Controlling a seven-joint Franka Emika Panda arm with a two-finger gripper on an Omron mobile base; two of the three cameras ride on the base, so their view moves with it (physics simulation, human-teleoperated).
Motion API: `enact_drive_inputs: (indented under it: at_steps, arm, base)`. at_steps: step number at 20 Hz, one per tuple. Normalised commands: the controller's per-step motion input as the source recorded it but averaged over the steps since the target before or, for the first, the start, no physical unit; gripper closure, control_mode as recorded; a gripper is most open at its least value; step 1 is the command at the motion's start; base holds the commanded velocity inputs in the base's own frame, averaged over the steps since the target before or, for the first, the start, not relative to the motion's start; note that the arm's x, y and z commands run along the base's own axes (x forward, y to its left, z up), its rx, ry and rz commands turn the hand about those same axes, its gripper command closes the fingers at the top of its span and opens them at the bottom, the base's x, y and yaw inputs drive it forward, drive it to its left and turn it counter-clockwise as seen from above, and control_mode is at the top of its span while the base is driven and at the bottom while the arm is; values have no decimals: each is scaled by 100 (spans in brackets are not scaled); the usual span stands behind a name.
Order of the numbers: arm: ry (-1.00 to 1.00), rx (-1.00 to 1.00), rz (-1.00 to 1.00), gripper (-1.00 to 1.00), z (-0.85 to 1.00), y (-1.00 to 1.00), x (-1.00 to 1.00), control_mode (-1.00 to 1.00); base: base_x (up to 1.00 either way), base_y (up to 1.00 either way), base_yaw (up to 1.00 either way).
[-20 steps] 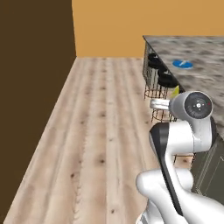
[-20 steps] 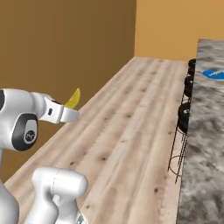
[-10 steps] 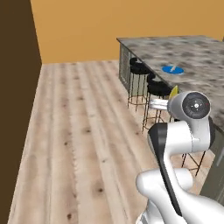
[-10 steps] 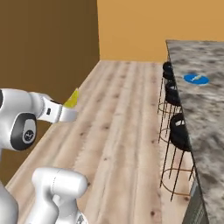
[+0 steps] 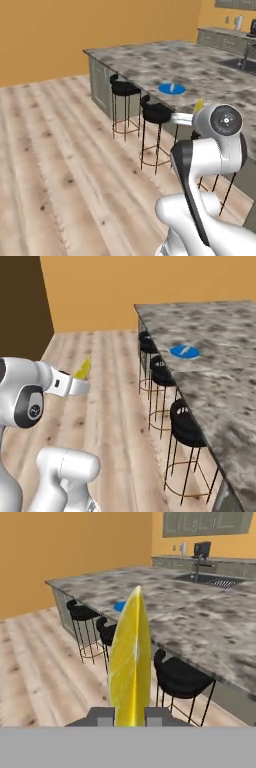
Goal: Take the lemon wedge from the fridge and place it on the plate with fish on the dining counter.
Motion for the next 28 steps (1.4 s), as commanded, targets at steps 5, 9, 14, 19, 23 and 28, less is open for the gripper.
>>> enact_drive_inputs:
  at_steps: [5, 9, 14, 19, 23, 28]
  arm:
    - [0, 0, 0, 100, 0, 0, 0, 100]
    - [0, 0, 0, 100, 0, 0, 0, 100]
    - [0, 0, 0, 100, 0, 0, 0, 100]
    - [0, 0, 0, 100, 0, 0, 0, 100]
    - [0, 0, 0, 100, 0, 0, 0, 100]
    - [0, 0, 0, 100, 0, 0, 0, 100]
  base:
    - [100, 100, -51]
    - [100, 99, -50]
    - [100, 71, -55]
    - [100, 66, -53]
    - [87, 17, -61]
    - [51, -14, -66]
